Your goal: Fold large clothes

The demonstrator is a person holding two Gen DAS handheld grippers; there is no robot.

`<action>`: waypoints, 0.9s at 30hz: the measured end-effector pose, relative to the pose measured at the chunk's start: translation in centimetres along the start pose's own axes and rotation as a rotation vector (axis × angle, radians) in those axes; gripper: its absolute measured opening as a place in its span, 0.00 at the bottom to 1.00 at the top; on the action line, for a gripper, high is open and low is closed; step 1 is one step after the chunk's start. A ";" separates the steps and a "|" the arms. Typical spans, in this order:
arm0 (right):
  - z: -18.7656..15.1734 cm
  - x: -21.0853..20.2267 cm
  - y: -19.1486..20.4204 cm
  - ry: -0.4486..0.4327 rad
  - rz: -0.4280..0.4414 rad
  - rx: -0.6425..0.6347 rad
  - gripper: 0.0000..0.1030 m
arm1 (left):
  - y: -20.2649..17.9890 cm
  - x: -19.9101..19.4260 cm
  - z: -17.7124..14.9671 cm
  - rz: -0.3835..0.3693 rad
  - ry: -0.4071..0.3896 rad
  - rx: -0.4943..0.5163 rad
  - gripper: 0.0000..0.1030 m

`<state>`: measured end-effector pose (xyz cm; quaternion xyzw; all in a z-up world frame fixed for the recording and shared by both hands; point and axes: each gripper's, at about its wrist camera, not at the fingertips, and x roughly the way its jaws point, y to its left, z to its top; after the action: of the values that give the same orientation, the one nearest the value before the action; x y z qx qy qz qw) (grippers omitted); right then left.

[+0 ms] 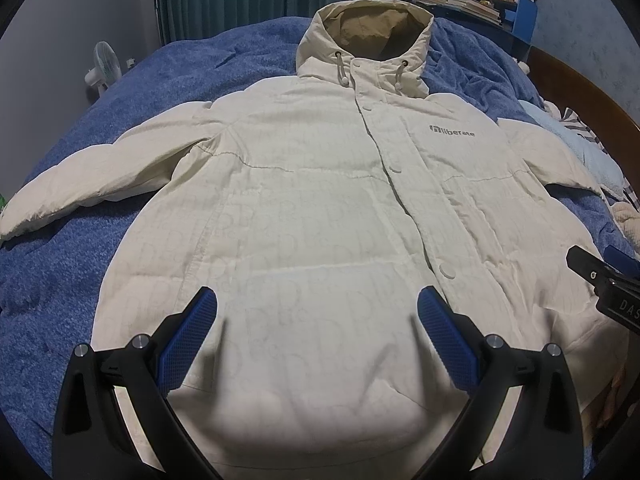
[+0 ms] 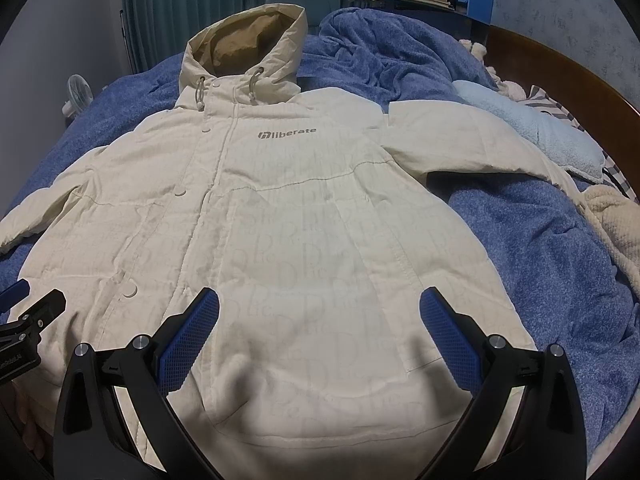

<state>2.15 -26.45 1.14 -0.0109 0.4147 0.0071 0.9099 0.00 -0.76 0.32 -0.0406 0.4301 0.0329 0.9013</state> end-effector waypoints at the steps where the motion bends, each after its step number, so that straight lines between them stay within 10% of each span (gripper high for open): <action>1: 0.0 0.0 0.0 0.000 0.000 0.000 0.94 | 0.0 0.0 0.0 0.000 0.000 0.000 0.94; 27: 0.1 0.0 0.1 0.004 -0.002 -0.001 0.94 | 0.0 0.1 0.0 0.001 -0.001 0.001 0.94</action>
<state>2.21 -26.37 1.19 -0.0116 0.4165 0.0065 0.9090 0.06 -0.81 0.21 -0.0398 0.4299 0.0329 0.9014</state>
